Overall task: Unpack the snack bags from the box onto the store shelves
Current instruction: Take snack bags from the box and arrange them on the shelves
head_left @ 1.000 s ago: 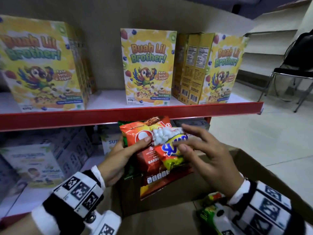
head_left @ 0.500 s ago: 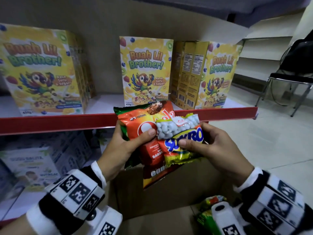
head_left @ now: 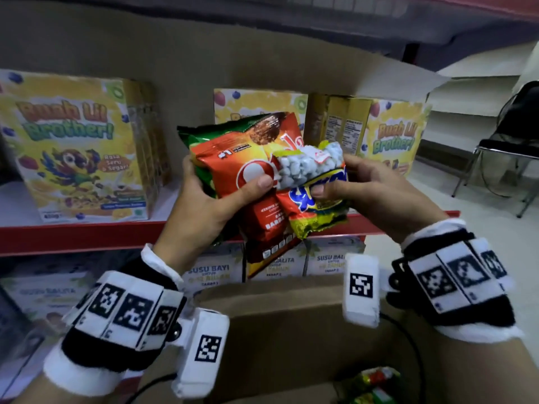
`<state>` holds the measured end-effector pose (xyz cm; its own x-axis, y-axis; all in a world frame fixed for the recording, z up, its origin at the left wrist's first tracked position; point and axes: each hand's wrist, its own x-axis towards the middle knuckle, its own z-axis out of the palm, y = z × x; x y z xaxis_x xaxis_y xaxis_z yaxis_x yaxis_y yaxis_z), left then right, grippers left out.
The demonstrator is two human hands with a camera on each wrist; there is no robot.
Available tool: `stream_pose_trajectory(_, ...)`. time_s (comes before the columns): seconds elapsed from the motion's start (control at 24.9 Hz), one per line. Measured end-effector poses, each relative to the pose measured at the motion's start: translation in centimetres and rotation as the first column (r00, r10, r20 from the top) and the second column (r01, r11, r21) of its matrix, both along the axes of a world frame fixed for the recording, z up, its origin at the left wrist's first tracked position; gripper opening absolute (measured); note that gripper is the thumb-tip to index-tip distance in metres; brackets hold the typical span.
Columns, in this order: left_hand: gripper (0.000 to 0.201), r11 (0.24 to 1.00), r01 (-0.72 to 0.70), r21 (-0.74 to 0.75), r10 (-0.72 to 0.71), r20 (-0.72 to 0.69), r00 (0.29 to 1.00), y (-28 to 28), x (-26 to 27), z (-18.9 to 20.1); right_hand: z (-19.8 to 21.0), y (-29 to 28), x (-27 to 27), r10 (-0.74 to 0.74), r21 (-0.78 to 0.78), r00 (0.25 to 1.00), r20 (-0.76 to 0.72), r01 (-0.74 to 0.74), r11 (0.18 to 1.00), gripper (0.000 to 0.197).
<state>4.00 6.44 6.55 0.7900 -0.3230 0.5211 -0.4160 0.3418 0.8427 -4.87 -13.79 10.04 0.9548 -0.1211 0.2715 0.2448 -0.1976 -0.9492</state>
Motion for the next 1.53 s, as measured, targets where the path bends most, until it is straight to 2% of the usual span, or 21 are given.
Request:
stream_pose_trajectory(0.2, 0.092, 1.000, -0.003, -0.016, 0.003, -0.012, 1.000, -1.1, 2.4, -1.2, -2.6, -0.2, 2.2, -0.087, 0.017, 0.989, 0.121, 0.085, 0.996, 0.055)
stream_pose_trajectory(0.36, 0.087, 0.998, -0.062, -0.024, 0.060, -0.090, 0.994, -2.7, 4.1, -1.6, -3.3, -0.3, 4.0, -0.148, 0.136, 0.973, 0.177, 0.125, 0.983, 0.046)
stream_pose_trajectory(0.44, 0.089, 0.996, -0.082, -0.021, 0.079, -0.137, 0.987, -3.2, 3.9, -0.9, -2.7, -0.1, 3.6, -0.168, 0.168, 0.972, 0.162, 0.141, 0.976, 0.042)
stream_pose_trajectory(0.6, 0.091, 0.997, -0.074, 0.010, 0.074, -0.257, 0.964, -4.5, 2.7, 2.6, 1.1, -0.4, 1.7, -0.221, 0.207, 0.975, 0.024, 0.211, 0.955, 0.039)
stream_pose_trajectory(0.84, 0.089, 0.999, 0.014, 0.051, 0.013, -0.505, 0.863, -6.0, -2.0, 9.6, 11.1, -0.6, -3.4, -0.285, 0.134, 0.938, -0.195, 0.314, 0.940, 0.056)
stream_pose_trajectory(0.97, 0.095, 0.995, 0.040, 0.088, 0.014, -0.544, 0.839, -5.6, -3.3, 16.7, 19.0, -1.0, -5.3, -0.263, 0.091, 0.931, -0.254, 0.293, 0.952, 0.054)
stream_pose_trajectory(1.09, 0.077, 0.992, 0.083, 0.099, -0.011, -0.573, 0.820, -5.0, -4.9, 23.3, 26.8, -1.6, -7.0, -0.214, 0.018, 0.929, -0.302, 0.230, 0.973, 0.046)
stream_pose_trajectory(1.17, 0.065, 0.986, 0.115, 0.117, -0.027, -0.574, 0.819, -4.8, -5.8, 28.2, 32.5, -2.1, -7.8, -0.174, -0.010, 0.930, -0.322, 0.181, 0.984, 0.042)
stream_pose_trajectory(1.33, 0.077, 0.975, 0.180, 0.131, -0.081, -0.544, 0.835, -4.8, -6.8, 38.2, 42.0, -2.7, -9.6, -0.143, 0.001, 0.939, -0.312, 0.150, 0.989, 0.051)
stream_pose_trajectory(1.37, 0.077, 0.973, 0.192, 0.131, -0.099, -0.515, 0.851, -5.1, -6.7, 41.8, 45.3, -3.2, -10.1, -0.150, -0.011, 0.946, -0.286, 0.154, 0.988, 0.049)
stream_pose_trajectory(1.53, 0.072, 0.973, 0.215, 0.090, -0.158, -0.419, 0.894, -5.7, -6.1, 49.7, 52.4, -3.9, -10.1, -0.127, -0.060, 0.972, -0.197, 0.117, 0.991, 0.044)
